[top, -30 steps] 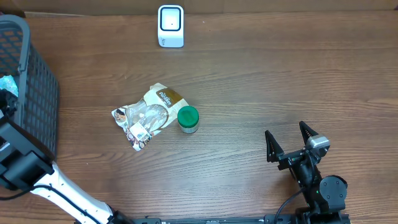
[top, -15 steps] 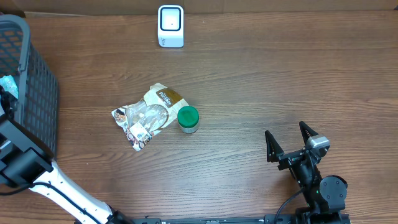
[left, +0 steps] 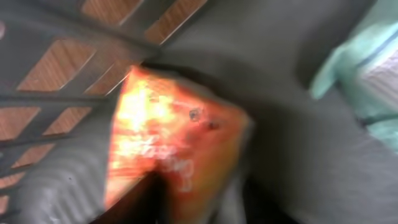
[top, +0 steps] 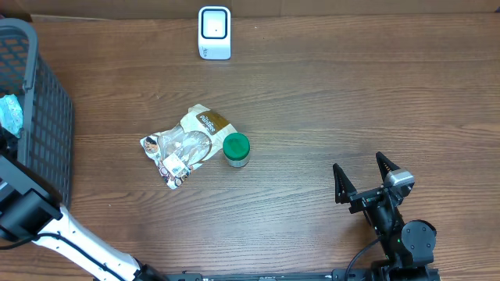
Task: Scan the item barcode
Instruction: 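Reach into the basket and grasp the orange snack box with left gripper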
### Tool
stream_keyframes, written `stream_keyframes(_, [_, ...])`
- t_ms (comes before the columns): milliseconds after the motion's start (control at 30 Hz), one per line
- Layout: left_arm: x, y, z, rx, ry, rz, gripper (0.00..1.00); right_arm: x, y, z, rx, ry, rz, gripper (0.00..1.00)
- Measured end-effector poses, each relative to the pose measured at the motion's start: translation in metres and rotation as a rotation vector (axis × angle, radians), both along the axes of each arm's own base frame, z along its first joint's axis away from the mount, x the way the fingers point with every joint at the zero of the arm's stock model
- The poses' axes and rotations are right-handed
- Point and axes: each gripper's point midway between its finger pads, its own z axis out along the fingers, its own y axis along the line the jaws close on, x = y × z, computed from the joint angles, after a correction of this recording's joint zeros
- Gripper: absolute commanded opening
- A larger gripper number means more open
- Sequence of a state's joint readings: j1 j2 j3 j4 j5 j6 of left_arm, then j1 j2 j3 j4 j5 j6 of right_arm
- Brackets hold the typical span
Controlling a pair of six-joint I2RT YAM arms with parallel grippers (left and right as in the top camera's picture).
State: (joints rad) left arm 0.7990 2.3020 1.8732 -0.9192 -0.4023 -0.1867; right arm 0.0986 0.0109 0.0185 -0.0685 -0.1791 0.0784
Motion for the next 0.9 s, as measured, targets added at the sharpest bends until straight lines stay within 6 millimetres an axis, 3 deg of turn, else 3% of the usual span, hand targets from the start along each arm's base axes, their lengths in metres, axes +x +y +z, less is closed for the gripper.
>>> stream_keyframes(33, [-0.003,0.001,0.0,0.006,0.015,0.001,0.04,0.0,0.0,0.0,0.0,0.0,0.0,1.0])
stream_keyframes(233, [-0.009,0.002,0.002,0.004,0.022,0.014,0.04,0.0,0.0,0.0,0.0,0.001,0.0,1.0])
stream_keyframes(400, [-0.009,-0.012,0.005,-0.08,0.011,0.007,0.04,0.0,0.0,0.0,0.0,0.0,0.0,1.0])
stream_keyframes(500, [0.003,-0.028,0.014,-0.181,-0.065,-0.009,0.04,0.0,0.0,0.0,0.0,0.0,0.0,1.0])
stream_keyframes(567, [0.021,-0.034,0.031,-0.224,-0.157,-0.028,0.04,0.0,0.0,0.0,0.0,0.0,0.0,1.0])
stream_keyframes(633, [0.042,-0.038,0.061,-0.24,-0.281,-0.061,0.04,0.0,0.0,0.0,0.0,0.0,0.0,1.0])
stream_keyframes(733, [0.072,-0.046,0.138,-0.209,-0.501,-0.143,0.04,0.0,0.0,0.0,0.0,0.0,0.0,1.0])
stream_keyframes(833, [0.089,-0.073,0.237,-0.139,-0.719,-0.27,0.04,0.0,0.0,0.0,0.0,0.0,0.0,1.0])
stream_keyframes(900, [0.09,-0.108,0.306,-0.082,-0.845,-0.377,0.04,0.0,0.0,0.0,0.0,0.0,0.0,1.0])
